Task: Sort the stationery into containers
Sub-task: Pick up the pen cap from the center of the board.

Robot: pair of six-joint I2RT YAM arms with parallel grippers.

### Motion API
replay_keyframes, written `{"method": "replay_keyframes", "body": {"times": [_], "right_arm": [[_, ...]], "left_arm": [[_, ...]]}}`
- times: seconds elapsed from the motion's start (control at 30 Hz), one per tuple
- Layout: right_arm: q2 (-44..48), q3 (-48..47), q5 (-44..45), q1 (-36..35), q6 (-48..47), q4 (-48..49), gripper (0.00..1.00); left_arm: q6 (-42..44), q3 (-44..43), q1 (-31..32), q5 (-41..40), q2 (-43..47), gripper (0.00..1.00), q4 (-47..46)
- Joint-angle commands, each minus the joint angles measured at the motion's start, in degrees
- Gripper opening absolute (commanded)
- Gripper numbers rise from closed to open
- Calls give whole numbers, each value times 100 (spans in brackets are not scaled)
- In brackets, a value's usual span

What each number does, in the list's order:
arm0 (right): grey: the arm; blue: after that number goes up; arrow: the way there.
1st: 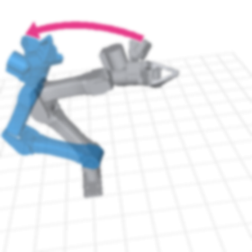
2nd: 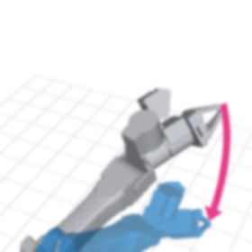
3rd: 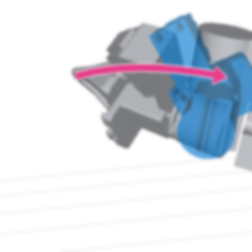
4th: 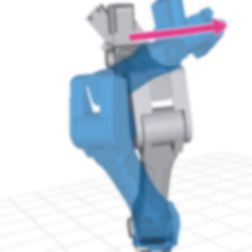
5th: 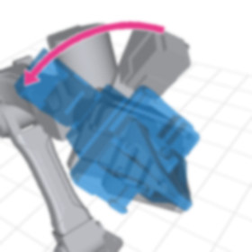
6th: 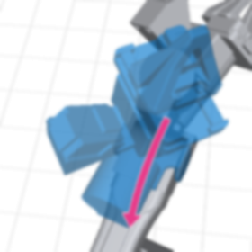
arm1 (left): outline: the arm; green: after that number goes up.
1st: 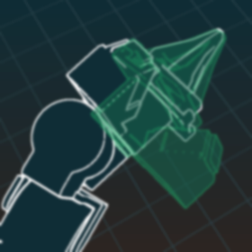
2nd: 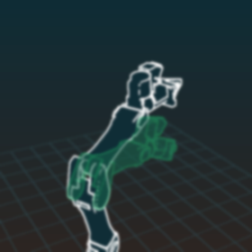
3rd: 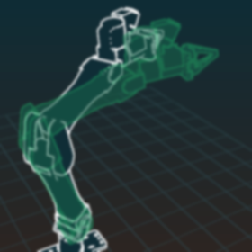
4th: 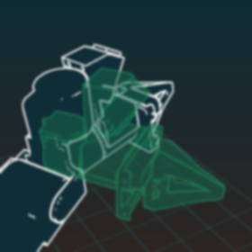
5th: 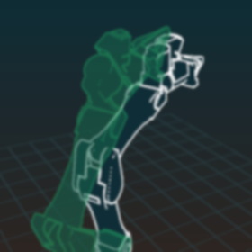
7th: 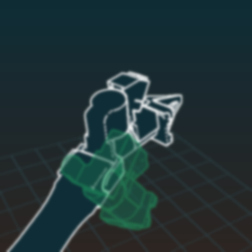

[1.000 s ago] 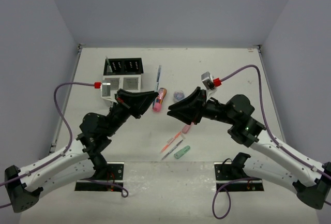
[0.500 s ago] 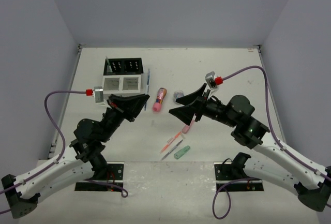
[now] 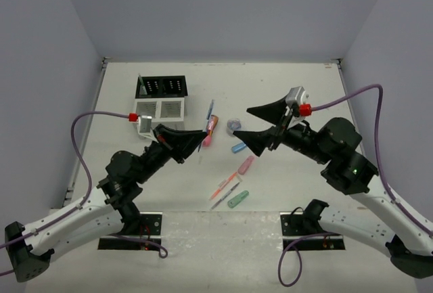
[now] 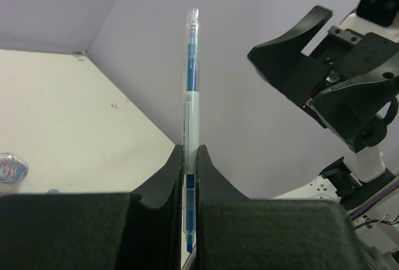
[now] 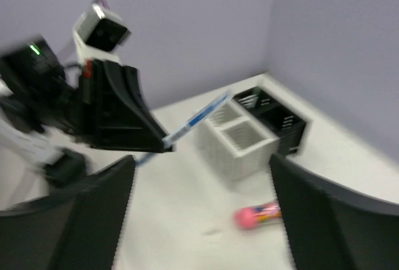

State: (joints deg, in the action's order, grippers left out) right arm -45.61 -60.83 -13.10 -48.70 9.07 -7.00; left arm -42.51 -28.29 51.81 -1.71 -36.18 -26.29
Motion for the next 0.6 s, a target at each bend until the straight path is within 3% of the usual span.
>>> {"method": "replay_keyframes", "body": {"times": [0.0, 0.07, 0.2, 0.3, 0.47, 0.57], "right_arm": [[138, 600, 389, -324, -4287, -301, 99], [357, 1259, 390, -570, -5306, 294, 99], [16, 1392, 329, -782, -6305, 336, 99], [-456, 1452, 952, -1190, -6951, 440, 99], [-484, 2138, 1588, -1652, -7282, 1976, 99], [-469, 2308, 1814, -1733, -7306, 2297, 99]], "left_arm": [[-242, -996, 2, -61, -159, 0, 2020], [-255, -1606, 4, -102, -463, 0, 3217], [-51, -2292, 4, 492, -947, 0, 4119], [158, -2745, 2, 663, -1262, 0, 4737], [367, -3065, -4, 215, -1440, 0, 5466], [381, -3022, 4, 197, -1362, 0, 5450]]}}
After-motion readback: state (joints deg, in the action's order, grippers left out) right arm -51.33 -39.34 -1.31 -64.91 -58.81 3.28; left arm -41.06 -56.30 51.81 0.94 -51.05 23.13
